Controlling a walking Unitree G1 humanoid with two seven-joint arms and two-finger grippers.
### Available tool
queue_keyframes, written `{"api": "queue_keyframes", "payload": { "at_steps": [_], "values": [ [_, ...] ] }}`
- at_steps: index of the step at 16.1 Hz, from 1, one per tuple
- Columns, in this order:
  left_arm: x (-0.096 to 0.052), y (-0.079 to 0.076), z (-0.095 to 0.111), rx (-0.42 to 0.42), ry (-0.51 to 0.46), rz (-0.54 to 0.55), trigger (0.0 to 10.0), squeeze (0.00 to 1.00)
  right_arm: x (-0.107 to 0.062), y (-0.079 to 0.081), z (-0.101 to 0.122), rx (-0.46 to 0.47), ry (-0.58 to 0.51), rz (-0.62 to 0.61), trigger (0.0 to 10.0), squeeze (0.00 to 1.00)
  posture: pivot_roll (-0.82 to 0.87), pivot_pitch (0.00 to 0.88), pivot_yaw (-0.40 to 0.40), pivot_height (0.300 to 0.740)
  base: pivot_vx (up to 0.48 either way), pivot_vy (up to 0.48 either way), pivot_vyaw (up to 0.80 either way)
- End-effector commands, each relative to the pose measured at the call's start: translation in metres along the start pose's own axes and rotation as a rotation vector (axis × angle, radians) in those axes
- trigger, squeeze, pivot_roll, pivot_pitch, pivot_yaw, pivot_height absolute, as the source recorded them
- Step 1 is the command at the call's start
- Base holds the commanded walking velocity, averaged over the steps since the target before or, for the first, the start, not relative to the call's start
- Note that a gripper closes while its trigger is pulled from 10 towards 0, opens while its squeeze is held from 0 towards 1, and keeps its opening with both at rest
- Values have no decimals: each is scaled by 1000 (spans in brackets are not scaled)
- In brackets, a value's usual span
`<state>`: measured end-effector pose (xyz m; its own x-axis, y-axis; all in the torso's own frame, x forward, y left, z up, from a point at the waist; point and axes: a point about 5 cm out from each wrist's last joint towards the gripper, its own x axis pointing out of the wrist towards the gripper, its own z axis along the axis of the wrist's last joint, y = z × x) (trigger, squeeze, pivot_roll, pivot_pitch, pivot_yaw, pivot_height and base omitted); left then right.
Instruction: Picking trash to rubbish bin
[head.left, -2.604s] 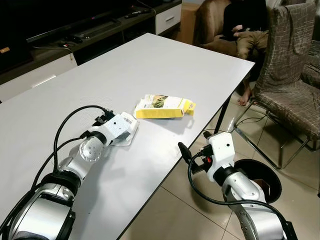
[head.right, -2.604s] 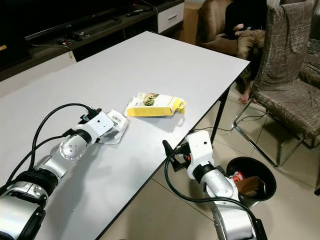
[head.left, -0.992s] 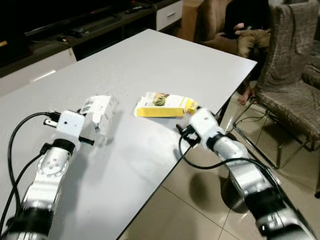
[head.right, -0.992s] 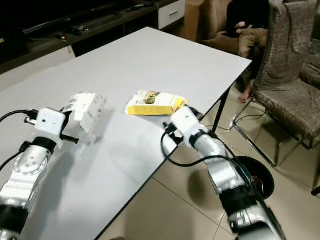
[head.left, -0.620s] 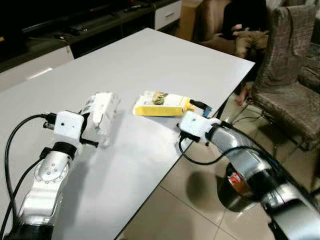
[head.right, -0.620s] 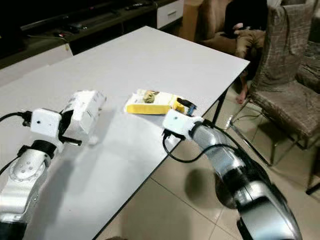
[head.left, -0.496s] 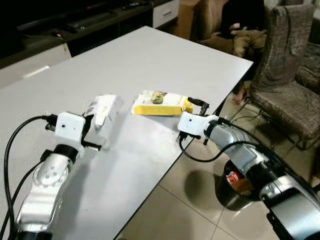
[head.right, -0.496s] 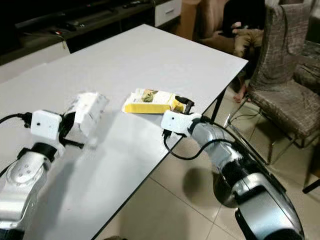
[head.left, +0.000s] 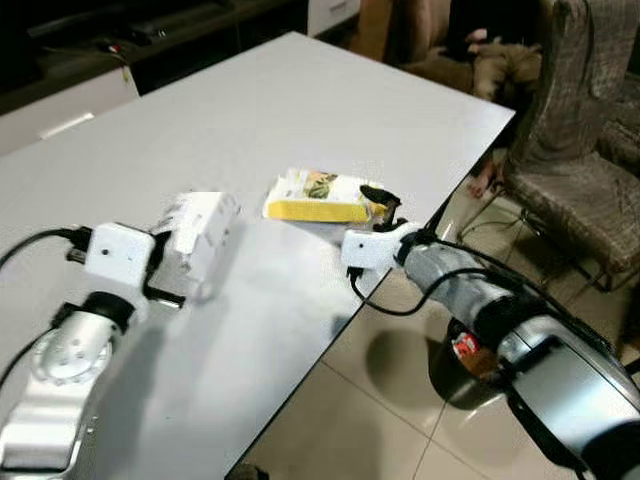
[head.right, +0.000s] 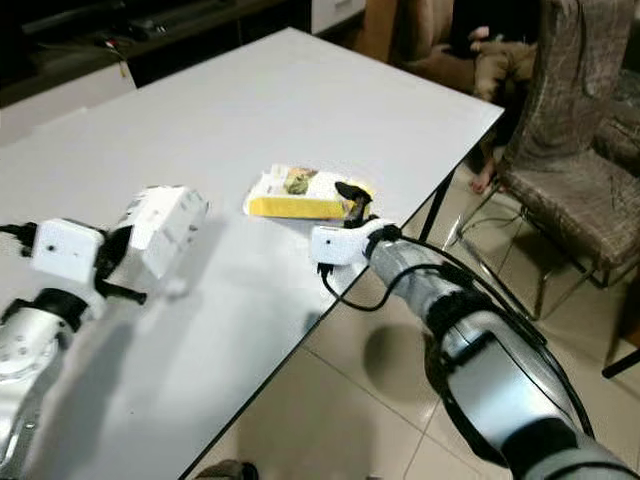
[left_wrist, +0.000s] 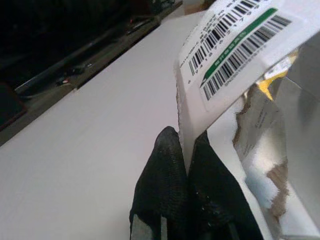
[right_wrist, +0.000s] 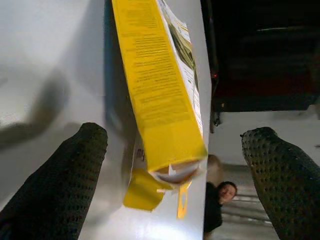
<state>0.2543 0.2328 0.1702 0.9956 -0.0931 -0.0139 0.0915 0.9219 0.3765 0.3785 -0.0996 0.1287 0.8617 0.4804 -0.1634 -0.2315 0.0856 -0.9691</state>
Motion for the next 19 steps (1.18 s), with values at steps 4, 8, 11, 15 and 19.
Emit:
{"api": "queue_keyframes", "payload": {
  "at_steps": [4,8,11,15,19],
  "values": [
    [-2,6,6,4,3,-3,0,0,3,-3,-1,-78,16,-4,10000,0,150,118,-9,740,0,0,0],
    [-4,9,7,7,16,6,0,0,3,-5,-4,-98,27,-13,0,0,152,103,-11,740,0,0,0],
    [-3,9,8,11,14,8,0,0,3,-9,-7,-114,35,-24,0,0,158,97,-11,740,0,0,0],
    [-3,13,9,24,12,22,0,0,3,-11,-9,-129,43,-26,0,0,161,82,-18,740,0,0,0],
    [0,9,8,19,10,18,0,0,2,-10,-10,-126,45,-21,0,0,156,70,-19,740,0,0,0]
  ]
}}
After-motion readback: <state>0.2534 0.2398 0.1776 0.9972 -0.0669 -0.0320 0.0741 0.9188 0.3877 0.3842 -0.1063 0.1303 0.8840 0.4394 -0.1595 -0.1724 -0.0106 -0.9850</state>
